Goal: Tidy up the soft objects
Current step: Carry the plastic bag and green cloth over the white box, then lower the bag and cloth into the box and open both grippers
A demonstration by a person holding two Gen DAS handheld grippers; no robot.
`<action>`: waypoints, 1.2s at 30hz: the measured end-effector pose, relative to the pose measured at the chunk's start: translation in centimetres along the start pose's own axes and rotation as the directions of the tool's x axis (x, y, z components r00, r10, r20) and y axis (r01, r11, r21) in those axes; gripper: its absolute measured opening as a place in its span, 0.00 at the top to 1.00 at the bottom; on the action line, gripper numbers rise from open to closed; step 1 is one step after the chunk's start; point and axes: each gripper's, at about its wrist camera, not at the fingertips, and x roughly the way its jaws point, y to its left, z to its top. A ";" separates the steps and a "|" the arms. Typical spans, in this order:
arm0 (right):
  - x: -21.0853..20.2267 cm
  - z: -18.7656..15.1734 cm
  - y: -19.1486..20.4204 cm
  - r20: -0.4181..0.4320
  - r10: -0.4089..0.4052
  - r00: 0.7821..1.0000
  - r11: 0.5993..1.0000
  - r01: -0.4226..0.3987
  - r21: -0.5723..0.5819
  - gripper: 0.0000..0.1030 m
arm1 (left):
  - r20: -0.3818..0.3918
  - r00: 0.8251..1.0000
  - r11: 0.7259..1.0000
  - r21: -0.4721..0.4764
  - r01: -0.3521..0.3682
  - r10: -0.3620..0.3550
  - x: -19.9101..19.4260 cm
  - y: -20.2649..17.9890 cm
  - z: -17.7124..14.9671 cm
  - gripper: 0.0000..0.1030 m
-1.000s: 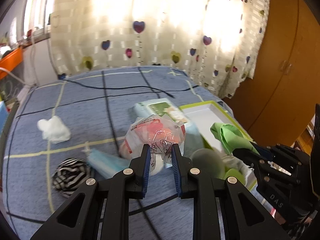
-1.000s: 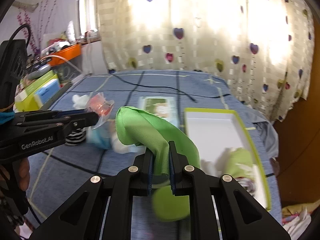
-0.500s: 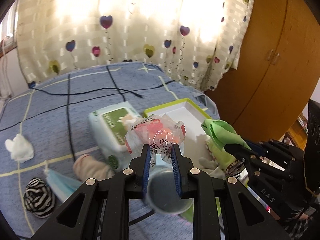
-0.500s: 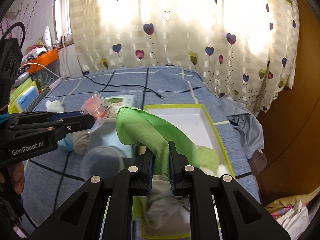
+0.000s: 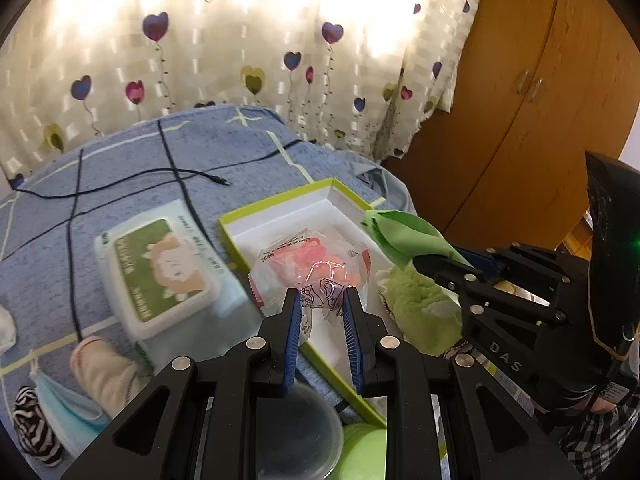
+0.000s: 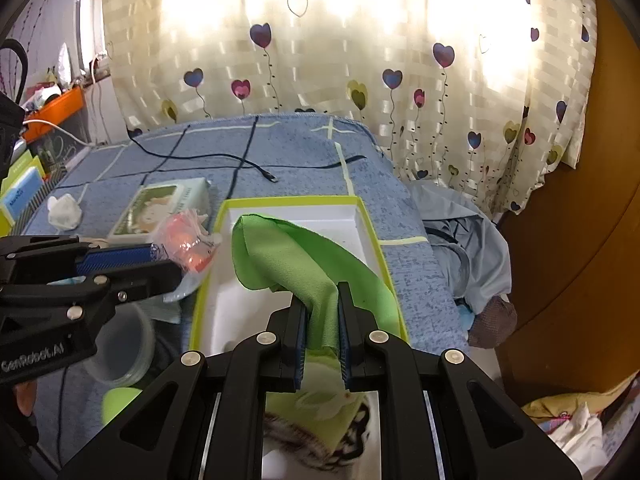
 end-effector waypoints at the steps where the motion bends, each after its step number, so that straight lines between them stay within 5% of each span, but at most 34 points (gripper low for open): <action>1: 0.3 0.0 -0.1 -0.006 -0.002 1.000 1.000 0.002 -0.002 0.86 | -0.008 1.000 1.000 0.001 0.004 -0.004 0.4 -0.1 0.0 0.81; 36: 5.8 0.1 -2.1 -0.097 -0.013 0.995 0.995 0.004 -0.101 0.81 | -0.121 0.993 0.999 0.030 0.012 -0.008 5.5 -1.6 -0.1 0.78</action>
